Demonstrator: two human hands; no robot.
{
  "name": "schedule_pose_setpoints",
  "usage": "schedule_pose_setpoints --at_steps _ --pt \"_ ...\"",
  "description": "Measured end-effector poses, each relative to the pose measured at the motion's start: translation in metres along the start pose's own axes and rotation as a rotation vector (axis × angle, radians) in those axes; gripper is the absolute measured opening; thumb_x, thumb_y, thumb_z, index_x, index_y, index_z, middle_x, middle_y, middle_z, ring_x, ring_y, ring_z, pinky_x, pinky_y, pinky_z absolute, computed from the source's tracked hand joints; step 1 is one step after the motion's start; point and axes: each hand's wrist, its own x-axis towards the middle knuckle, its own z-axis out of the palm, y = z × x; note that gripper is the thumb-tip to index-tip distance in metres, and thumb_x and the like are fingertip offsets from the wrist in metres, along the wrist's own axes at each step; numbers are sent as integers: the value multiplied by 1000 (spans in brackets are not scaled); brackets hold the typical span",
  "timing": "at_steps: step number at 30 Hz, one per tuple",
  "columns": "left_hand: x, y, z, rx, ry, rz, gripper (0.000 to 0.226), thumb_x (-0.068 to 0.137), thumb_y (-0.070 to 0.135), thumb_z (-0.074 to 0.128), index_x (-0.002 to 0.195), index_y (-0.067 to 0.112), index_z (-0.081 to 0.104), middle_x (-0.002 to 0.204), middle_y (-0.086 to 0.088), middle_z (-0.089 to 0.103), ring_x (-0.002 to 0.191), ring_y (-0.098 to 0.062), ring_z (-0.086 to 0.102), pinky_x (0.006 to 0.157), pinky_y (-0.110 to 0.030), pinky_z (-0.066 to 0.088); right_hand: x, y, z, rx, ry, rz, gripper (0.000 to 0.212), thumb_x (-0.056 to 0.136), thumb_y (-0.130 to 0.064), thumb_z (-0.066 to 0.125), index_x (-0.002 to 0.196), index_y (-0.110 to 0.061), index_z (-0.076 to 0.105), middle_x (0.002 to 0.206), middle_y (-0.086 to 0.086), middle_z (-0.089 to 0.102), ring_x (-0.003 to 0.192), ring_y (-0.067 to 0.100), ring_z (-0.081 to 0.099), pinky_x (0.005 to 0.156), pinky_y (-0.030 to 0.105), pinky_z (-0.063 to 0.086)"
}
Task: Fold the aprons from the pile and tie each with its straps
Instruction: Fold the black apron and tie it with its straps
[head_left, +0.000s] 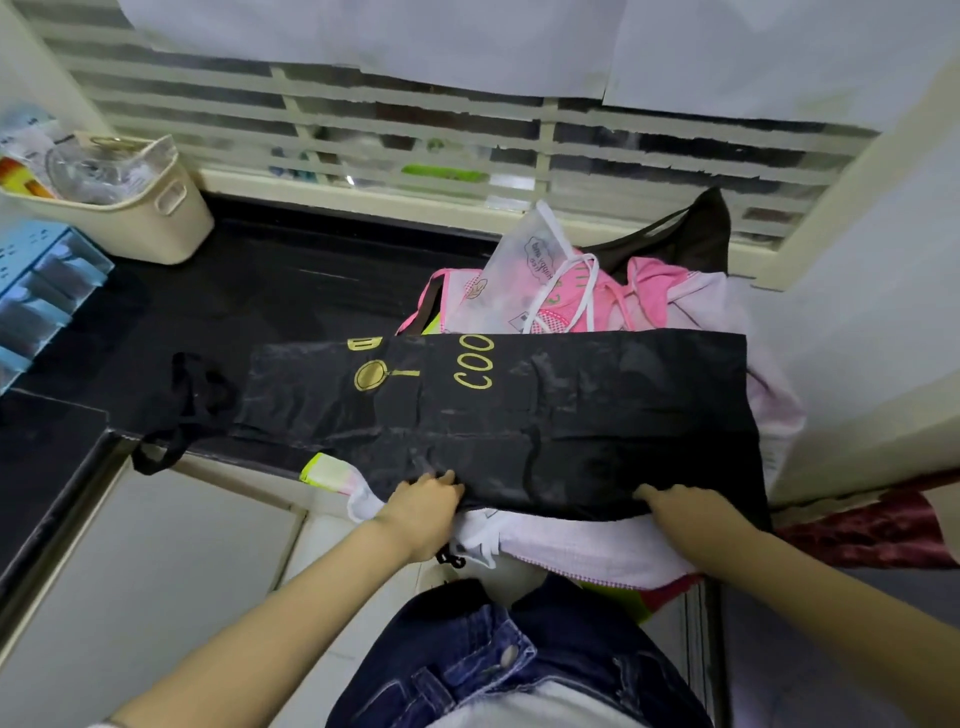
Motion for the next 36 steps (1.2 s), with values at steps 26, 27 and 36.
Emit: schedule_pose_setpoints --at_steps 26,27,36 --pt "120 -34 -95 -113 71 -220 34 94 30 49 123 14 53 136 -8 49 117 -28 52 90 -36 43 110 91 -72 184 207 64 33 98 -31 44 123 -11 52 128 7 50 116 22 47 99 31 38" --pt "123 -31 -93 -122 84 -203 35 94 34 50 123 15 53 131 -7 53 117 -28 52 92 -36 42 113 92 -71 211 220 57 32 99 -31 43 121 -10 53 127 6 51 114 21 48 97 30 39" --pt "143 -26 -88 -278 226 -173 24 97 23 45 117 12 54 125 -9 52 110 -30 54 89 -38 45 131 92 -57 290 311 93 22 99 -22 42 100 -6 56 107 10 59 94 22 55 78 29 39"
